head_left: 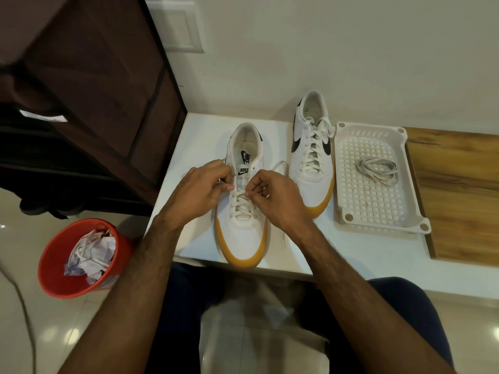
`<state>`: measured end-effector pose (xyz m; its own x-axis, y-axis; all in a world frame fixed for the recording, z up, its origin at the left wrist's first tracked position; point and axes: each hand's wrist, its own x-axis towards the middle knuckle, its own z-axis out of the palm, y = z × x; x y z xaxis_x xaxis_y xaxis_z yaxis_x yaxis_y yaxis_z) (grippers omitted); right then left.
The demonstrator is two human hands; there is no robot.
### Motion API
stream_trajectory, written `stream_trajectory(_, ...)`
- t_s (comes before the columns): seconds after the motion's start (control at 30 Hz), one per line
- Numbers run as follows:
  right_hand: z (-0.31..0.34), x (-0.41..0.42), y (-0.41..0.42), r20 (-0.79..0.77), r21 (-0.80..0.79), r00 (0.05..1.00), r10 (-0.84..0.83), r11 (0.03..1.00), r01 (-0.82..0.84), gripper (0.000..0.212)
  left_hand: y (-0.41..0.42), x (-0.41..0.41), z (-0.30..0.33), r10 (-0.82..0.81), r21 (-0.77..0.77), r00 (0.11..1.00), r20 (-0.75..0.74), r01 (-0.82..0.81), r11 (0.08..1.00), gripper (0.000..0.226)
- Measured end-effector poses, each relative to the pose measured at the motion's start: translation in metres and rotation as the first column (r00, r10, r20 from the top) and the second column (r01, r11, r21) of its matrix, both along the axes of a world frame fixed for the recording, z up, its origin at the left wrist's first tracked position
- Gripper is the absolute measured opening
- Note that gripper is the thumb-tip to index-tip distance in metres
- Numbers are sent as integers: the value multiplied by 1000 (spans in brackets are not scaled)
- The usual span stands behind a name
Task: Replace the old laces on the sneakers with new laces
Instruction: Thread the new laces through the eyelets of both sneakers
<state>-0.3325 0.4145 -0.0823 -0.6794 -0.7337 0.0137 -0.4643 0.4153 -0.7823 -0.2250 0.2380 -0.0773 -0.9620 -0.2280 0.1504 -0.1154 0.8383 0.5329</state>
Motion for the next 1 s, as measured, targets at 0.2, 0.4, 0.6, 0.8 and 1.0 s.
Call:
stream_trajectory(0.2,-1,1,-1,21,3,1000,-6,1000,6,12,-3,-1,2,-34,-75,998,-57,30,997,19)
stream_trajectory(0.4,0,1,0,22,3,1000,-12,1000,12,11,-2,1,1,82,-7,997,-8,-82,997,13)
stream_trajectory(0.6,2,-1,2,83,-27,997,4,1000,-2,10,4,7,8,180,376,962,204,-247,893,21)
stream_trajectory(0.8,4,-1,3,86,-29,996,17,999,-14,9,4,1,5,186,355,958,220,-256,899,18)
stream_trajectory(1.0,6,-2,3,97,-19,995,24,1000,-22,8,-6,12,12,168,191,985,38,-172,966,4)
